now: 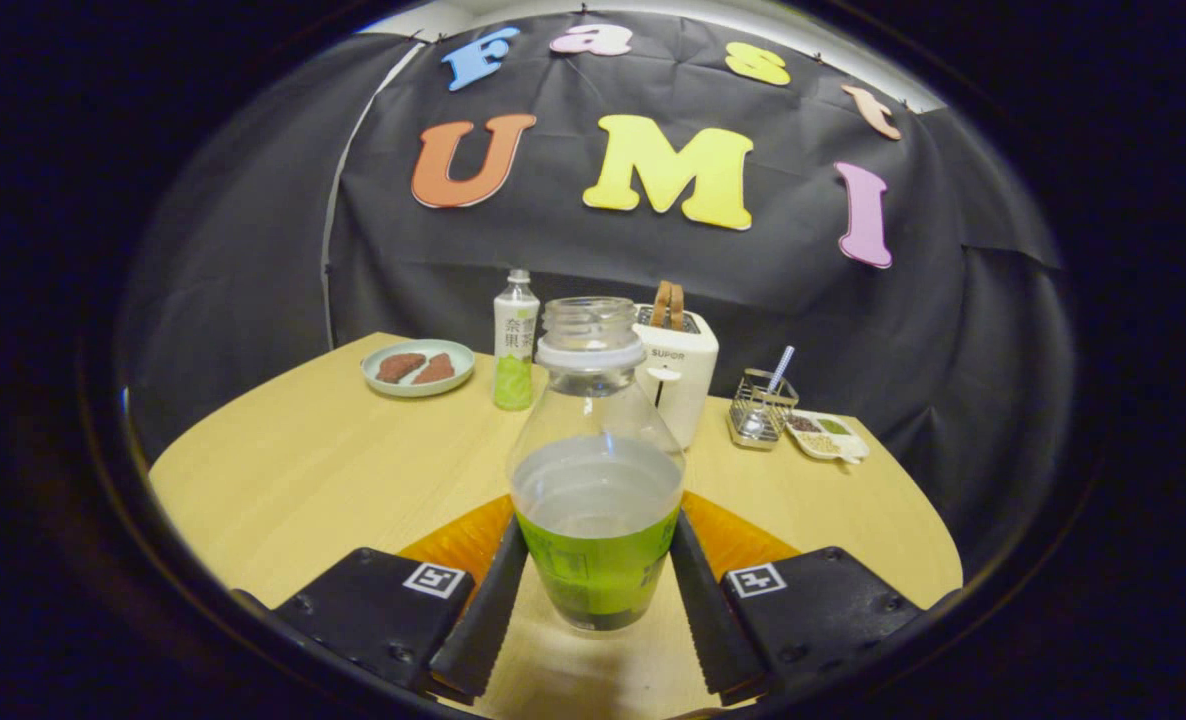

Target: Take the bottle from table, then pour the juice into the cup, finally place the bottle on the coaster

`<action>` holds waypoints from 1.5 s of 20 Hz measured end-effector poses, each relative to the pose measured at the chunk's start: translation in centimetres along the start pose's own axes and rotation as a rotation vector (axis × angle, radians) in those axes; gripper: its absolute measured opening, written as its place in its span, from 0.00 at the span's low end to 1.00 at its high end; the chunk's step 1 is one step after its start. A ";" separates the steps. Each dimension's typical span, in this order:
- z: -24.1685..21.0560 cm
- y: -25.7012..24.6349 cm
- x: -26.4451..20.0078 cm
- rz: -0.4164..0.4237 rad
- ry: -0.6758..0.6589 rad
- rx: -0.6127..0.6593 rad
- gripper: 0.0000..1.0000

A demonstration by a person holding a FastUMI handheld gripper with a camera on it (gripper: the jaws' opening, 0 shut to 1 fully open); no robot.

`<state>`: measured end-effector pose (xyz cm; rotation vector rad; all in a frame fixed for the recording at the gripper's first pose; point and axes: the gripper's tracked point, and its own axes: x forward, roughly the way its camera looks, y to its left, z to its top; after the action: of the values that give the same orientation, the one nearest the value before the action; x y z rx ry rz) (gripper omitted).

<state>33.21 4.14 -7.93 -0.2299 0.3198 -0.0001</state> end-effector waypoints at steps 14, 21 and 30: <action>0.3 -0.8 5.1 0.105 -0.018 0.124 0.81; -0.3 -1.3 4.5 0.088 -0.014 0.110 0.83; 0.1 -1.6 2.8 0.086 -0.057 0.128 0.99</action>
<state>35.95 2.51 -8.40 -0.0889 0.2717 0.0702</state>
